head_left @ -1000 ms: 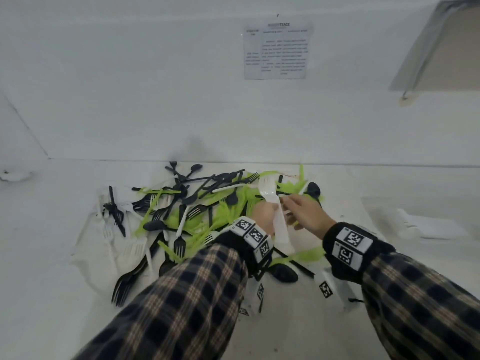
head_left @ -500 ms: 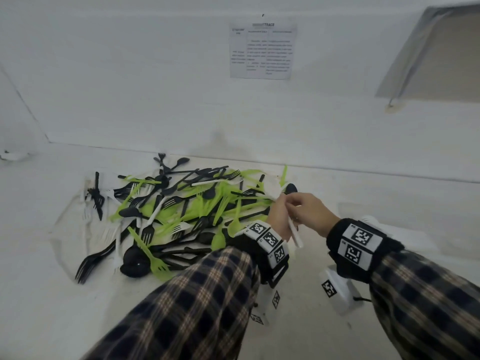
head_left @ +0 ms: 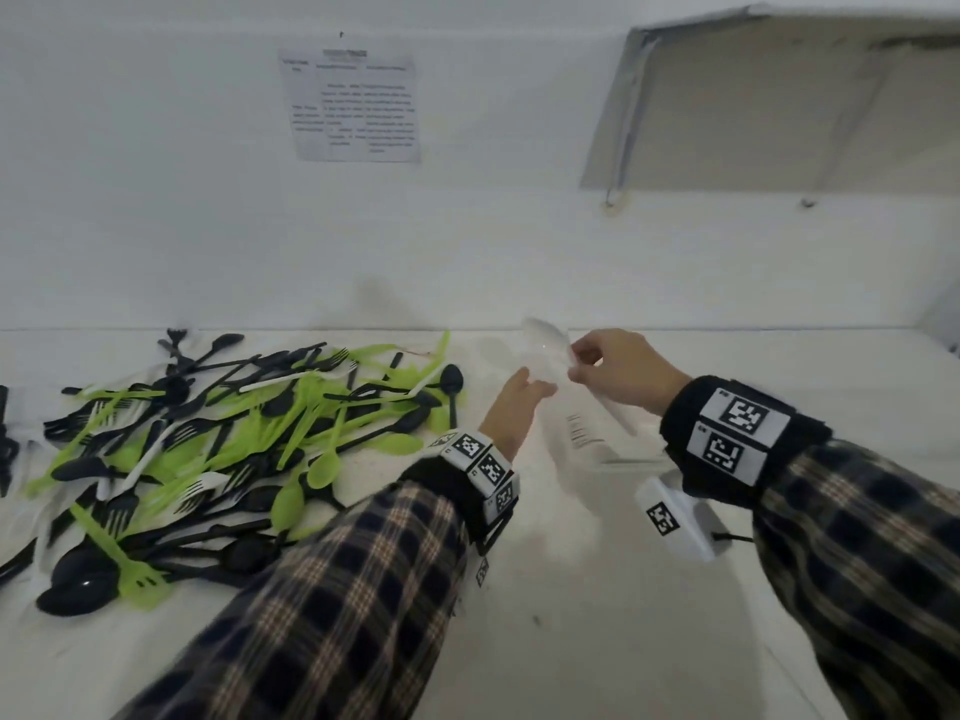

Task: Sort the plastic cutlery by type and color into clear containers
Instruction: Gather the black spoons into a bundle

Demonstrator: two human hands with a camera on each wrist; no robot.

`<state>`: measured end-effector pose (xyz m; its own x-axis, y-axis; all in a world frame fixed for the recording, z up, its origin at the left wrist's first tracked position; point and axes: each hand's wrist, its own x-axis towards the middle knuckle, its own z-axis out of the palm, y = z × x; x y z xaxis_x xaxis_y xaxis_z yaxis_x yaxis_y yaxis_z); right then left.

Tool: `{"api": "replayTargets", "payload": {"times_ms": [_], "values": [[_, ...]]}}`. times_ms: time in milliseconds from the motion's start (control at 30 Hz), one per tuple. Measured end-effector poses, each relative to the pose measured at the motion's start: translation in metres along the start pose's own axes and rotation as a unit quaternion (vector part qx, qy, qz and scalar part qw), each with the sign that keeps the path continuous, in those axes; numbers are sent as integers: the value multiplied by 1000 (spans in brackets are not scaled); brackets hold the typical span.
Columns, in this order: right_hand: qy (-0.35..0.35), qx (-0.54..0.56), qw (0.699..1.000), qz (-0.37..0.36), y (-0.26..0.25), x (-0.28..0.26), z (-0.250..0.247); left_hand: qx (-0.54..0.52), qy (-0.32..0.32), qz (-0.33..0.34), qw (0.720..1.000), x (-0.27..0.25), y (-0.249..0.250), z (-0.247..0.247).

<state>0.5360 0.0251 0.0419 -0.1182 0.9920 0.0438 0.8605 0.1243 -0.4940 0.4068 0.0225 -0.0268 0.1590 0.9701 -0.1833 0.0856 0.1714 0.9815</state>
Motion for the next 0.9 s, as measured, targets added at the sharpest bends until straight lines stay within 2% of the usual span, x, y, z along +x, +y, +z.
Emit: {"api": "replayTargets", "payload": {"times_ms": [67, 167, 267, 400, 533, 900], "values": [[-6, -32, 999, 12, 22, -5, -19, 140, -12, 21, 990, 7, -2, 5], [-42, -68, 996, 32, 53, -15, -31, 309, -68, 25, 948, 14, -15, 10], [-84, -90, 992, 34, 79, -20, -28, 379, -102, 18, 920, 13, -24, 19], [-159, -134, 978, 29, 97, -23, -21, 408, -124, 3, 905, 11, -29, 34], [-211, -165, 963, 24, 101, -21, -15, 381, -120, 0, 917, 13, -30, 40], [-274, -214, 937, -29, 98, -11, -1, 365, -100, 15, 926, 18, -34, 41]]}}
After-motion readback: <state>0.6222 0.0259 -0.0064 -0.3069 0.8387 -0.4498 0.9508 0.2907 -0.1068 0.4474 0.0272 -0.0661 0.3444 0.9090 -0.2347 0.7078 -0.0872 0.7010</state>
